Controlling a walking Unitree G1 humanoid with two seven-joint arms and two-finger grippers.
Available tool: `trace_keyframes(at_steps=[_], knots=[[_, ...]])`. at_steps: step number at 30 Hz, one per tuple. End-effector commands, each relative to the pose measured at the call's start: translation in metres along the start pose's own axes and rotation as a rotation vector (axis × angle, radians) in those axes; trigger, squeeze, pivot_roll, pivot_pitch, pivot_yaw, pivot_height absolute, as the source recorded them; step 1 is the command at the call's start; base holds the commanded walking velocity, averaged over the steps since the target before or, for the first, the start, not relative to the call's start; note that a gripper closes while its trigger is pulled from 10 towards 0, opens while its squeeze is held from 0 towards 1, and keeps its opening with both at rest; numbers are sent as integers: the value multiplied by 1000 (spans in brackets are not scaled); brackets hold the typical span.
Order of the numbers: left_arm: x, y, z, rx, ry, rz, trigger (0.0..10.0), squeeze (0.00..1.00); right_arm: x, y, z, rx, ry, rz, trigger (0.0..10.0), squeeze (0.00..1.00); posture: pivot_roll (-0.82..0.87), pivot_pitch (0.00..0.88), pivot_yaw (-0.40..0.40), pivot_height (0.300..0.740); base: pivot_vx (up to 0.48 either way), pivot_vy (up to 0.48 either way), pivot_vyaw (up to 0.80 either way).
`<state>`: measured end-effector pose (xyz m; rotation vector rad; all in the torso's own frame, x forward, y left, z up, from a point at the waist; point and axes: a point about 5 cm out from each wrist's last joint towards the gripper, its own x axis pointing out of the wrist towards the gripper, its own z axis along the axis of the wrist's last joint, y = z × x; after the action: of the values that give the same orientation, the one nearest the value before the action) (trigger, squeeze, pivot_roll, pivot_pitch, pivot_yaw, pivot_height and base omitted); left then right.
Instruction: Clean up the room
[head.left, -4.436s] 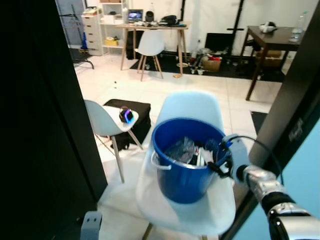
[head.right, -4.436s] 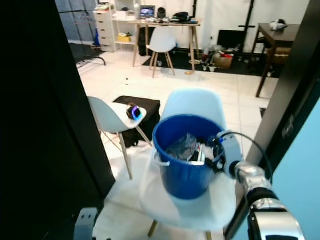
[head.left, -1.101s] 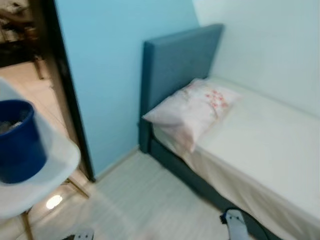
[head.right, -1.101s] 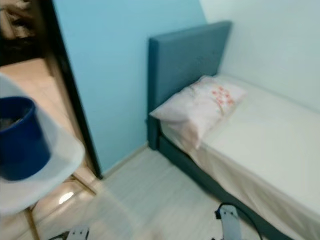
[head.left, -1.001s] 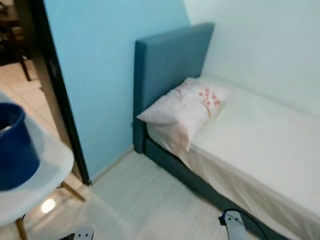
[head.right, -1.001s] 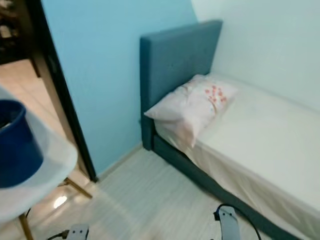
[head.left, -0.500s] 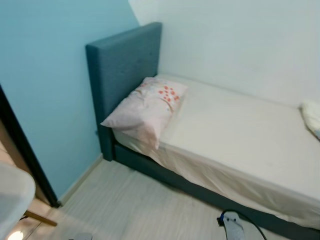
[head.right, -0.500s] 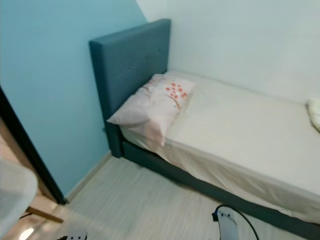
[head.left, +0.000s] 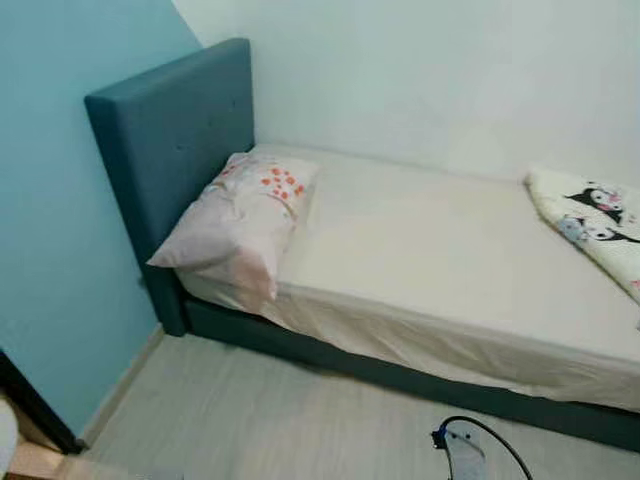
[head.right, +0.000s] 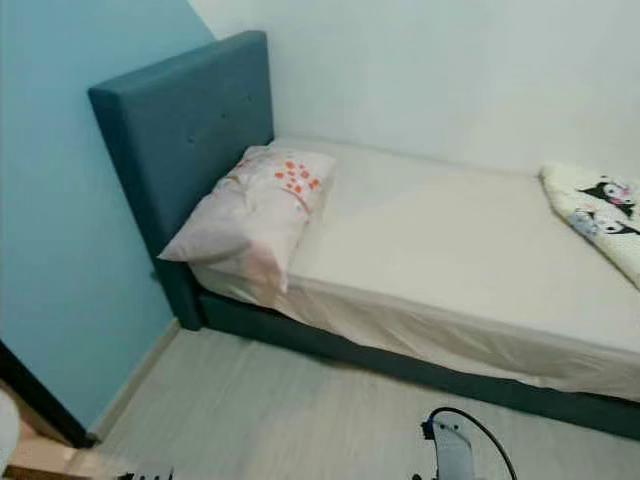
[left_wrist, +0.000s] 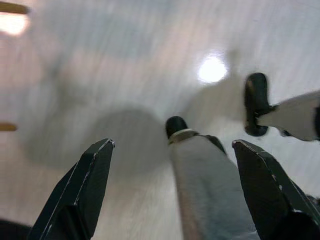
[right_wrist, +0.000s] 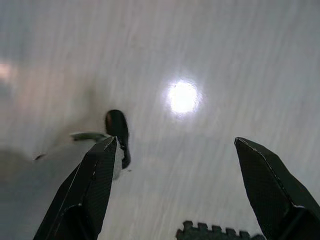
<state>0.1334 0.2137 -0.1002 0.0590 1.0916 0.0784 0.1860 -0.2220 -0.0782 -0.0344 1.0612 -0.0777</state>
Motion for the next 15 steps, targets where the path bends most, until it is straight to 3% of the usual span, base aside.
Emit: trace_keyframes(at_steps=[1, 15], knots=[[0, 1, 0, 17, 8, -6, 10000, 0, 0, -2, 4, 18, -20, -5, 10000, 0, 29, 0, -46, 740, 0, -480, 0], [2, -8, 13, 35, -25, -26, 10000, 0, 0, -3, 5, 6, -24, -16, 10000, 0, 24, 0, -46, 740, 0, -480, 0]])
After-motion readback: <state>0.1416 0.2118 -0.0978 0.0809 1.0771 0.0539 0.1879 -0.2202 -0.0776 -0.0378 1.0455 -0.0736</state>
